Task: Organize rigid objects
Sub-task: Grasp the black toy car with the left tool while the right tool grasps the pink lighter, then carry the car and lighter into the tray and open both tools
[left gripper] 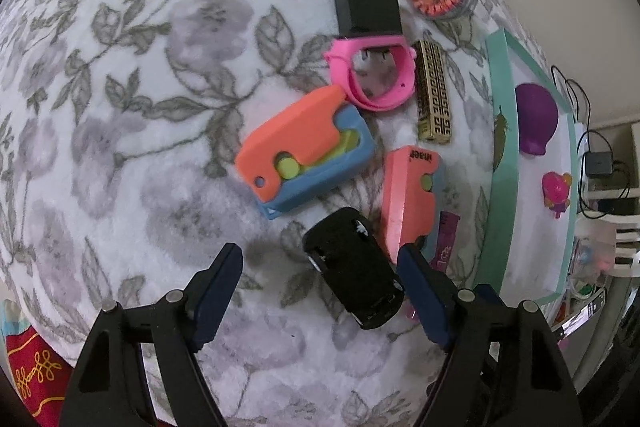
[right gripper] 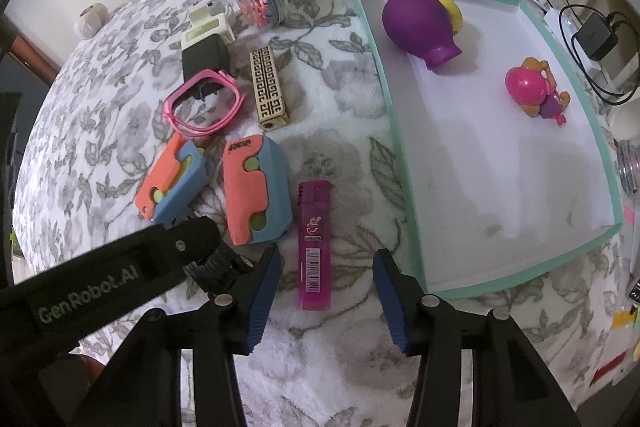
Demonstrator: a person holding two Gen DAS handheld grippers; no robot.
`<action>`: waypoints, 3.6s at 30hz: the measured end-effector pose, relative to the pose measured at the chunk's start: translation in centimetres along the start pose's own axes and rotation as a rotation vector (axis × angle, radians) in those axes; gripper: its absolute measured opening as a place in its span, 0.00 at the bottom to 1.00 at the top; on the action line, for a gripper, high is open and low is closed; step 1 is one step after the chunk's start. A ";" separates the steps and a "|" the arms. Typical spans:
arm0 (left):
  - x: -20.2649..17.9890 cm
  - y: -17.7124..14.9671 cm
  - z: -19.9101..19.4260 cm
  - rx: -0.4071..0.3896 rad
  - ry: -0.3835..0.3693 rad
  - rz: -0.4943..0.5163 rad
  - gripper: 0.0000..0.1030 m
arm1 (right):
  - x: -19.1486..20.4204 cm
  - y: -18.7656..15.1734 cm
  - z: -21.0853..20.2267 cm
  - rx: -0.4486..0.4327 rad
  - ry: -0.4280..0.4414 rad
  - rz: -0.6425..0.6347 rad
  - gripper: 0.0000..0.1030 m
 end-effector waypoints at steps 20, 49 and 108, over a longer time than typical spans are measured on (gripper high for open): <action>-1.1 -0.7 1.6 0.025 0.068 0.071 0.77 | -0.8 -0.6 0.7 0.034 0.007 0.003 0.51; 0.0 -0.6 1.6 0.026 0.092 0.108 0.42 | 2.2 -1.5 3.1 0.017 -0.066 -0.115 0.29; -16.3 3.9 -7.1 -0.385 -0.171 0.447 0.28 | -13.1 7.2 -8.3 -0.433 -0.142 0.286 0.20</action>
Point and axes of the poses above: each gripper's, at about its wrist camera, not at the fingertips, and z roughly the way its jaws point, x to its left, y to its top, the point moved 7 cm from there along z, roughly the way its jaws point, and after that the axes turned 9 degrees about z, right-handed, at the moved point
